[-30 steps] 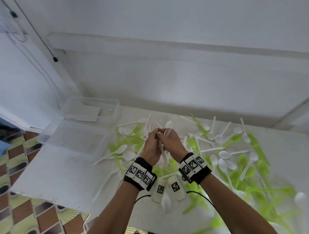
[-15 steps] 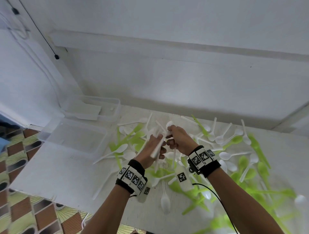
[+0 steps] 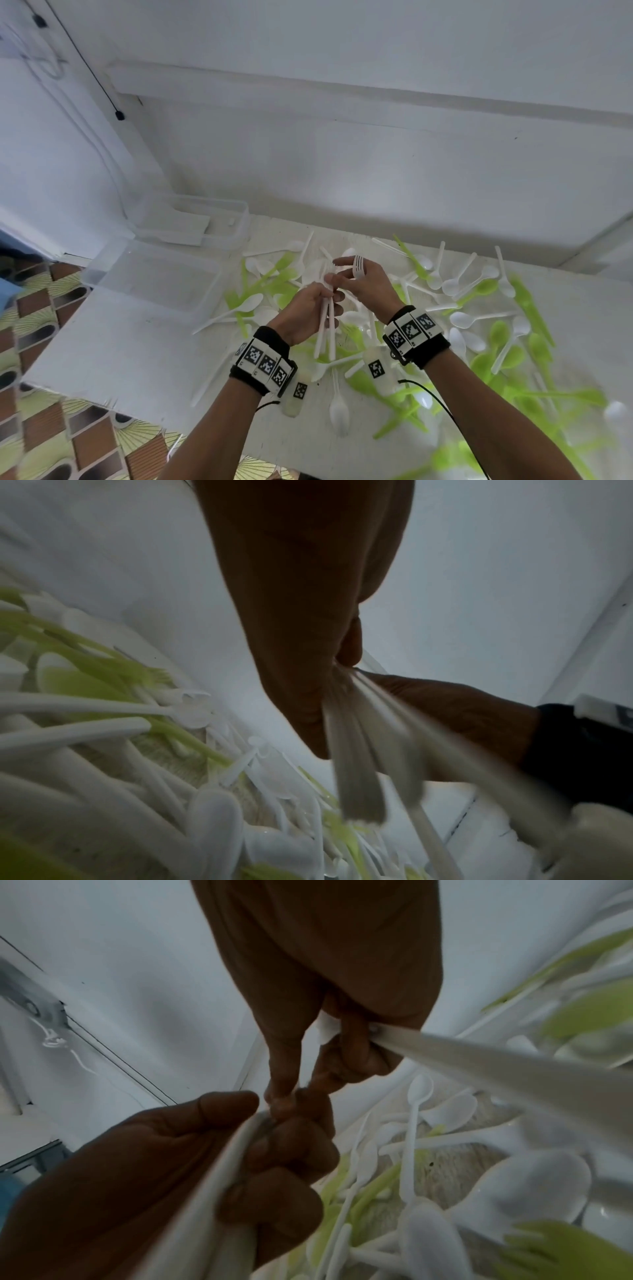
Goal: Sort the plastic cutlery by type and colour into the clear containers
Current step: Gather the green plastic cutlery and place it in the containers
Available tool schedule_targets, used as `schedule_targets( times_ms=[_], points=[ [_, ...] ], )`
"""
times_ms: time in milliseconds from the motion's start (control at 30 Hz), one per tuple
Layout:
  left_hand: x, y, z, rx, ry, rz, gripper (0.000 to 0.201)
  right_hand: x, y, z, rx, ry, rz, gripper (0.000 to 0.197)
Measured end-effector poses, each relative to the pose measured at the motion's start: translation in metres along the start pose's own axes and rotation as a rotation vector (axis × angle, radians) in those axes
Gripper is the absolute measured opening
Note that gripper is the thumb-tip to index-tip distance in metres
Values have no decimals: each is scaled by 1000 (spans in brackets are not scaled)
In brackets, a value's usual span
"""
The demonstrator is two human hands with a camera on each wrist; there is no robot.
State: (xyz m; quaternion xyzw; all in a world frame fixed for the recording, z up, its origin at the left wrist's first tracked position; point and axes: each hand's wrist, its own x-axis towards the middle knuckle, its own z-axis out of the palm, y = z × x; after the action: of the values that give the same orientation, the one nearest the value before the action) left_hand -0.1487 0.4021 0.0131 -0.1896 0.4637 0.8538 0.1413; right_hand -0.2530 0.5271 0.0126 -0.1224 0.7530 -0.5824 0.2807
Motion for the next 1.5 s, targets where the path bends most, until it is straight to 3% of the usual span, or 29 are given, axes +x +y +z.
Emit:
schedule_targets(
  times_ms=[167,300,367,500,633,733,867,933,1167,1267,1500],
  points=[
    [-1,4,3,44,-17,-3,12,-3,-2,1,113,17,29,30],
    [-1,6,8,25,-38,4,19,-3,-3,5,221,-35,124,51],
    [-1,8,10,-24,-54,14,28,-4,-9,8,215,-64,139,49],
    [8,6,5,-64,108,37,18,1,-24,6,318,-39,227,37],
    [14,-1,6,-16,242,62,11,3,-23,6,209,-39,136,31],
    [11,0,12,21,190,54,22,5,-19,9,257,3,126,16],
    [11,3,21,276,250,63,68,8,-11,16,305,67,180,7],
    [12,1,23,378,278,68,81,8,-11,17,288,62,189,7],
    [0,-6,13,554,366,28,80,0,-17,10,183,-104,247,12],
    [-7,-5,4,573,368,38,89,-2,-16,17,212,-192,261,17],
    [-30,15,-32,430,169,108,46,5,-20,53,380,-246,294,21]
  ],
)
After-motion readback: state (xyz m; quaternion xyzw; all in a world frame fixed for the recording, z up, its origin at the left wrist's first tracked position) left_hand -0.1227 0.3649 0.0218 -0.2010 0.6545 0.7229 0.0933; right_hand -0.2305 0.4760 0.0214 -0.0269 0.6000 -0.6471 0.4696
